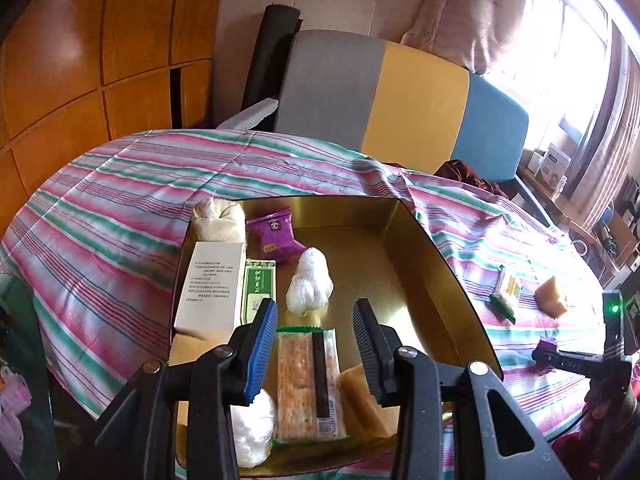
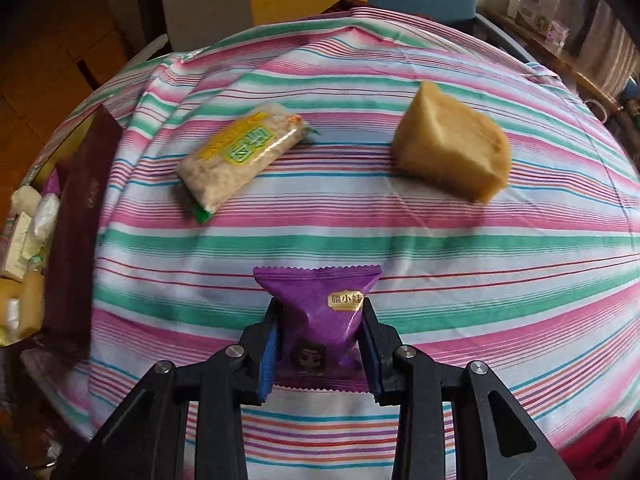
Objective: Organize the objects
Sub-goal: 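Carry the purple packet into the gold tray and open the right tool, then move both tools back and grasp the WEIDAN snack bag with the left tool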
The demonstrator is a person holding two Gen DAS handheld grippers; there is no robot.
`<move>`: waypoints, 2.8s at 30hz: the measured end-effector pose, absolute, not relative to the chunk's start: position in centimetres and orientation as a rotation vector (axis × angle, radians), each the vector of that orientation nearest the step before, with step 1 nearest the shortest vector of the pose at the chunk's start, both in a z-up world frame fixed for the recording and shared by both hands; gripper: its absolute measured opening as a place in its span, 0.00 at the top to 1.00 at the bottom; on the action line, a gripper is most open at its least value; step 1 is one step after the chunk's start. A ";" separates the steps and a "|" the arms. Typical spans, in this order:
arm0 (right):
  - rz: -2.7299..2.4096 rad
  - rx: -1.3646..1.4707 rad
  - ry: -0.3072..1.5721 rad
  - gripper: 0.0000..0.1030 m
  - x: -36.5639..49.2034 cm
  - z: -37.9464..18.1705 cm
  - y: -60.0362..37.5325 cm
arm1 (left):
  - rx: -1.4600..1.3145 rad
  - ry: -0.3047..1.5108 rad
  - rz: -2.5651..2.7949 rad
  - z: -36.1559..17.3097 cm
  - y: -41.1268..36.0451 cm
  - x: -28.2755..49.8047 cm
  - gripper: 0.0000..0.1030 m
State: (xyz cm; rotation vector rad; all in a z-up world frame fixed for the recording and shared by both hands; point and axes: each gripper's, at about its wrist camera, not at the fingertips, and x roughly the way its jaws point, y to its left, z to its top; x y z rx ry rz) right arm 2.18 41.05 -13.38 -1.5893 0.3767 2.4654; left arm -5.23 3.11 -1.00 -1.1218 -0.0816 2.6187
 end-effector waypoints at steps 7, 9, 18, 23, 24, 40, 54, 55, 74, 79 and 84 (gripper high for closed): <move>2.682 -1.535 0.416 0.67 -0.4 -8.9 34.9 | -1.142 -0.144 2.635 -1.3 1.0 -5.0 0.62; 2.768 -1.519 0.376 0.67 -1.4 -7.3 32.2 | -1.146 -0.160 2.646 -1.4 0.3 -4.9 0.62; 2.979 -1.589 0.184 0.67 -7.1 -5.6 21.0 | -1.188 -0.217 2.673 -2.1 -2.4 -4.8 0.62; 2.941 -1.712 0.077 0.66 -10.3 -8.5 16.6 | -1.211 -0.240 2.676 -2.6 -3.3 -5.0 0.62; 2.926 -1.735 0.058 0.66 -10.7 -9.3 16.0 | -1.214 -0.242 2.677 -2.7 -3.4 -5.1 0.62; 2.929 -1.719 0.254 0.31 -9.9 -10.7 16.0 | -1.210 -0.188 2.679 -2.7 -2.8 -4.9 0.59; 2.974 -1.405 0.449 0.14 -5.7 -4.7 23.3 | -1.171 -0.094 2.656 -1.5 -0.3 -3.8 0.59; 2.970 -1.387 0.454 0.14 -5.4 -4.4 24.0 | -1.166 -0.084 2.654 -1.4 -0.1 -3.7 0.59; 2.545 -1.062 0.526 0.11 0.5 -3.8 47.3 | -1.090 0.160 2.506 0.3 9.9 -3.6 0.59; 2.418 -1.015 0.662 0.11 2.2 -6.8 52.7 | -1.061 0.290 2.397 0.4 15.3 -3.7 0.59; 2.353 -0.945 0.892 0.10 3.6 -6.8 55.4 | -1.081 0.395 2.239 -0.7 22.1 -4.3 0.38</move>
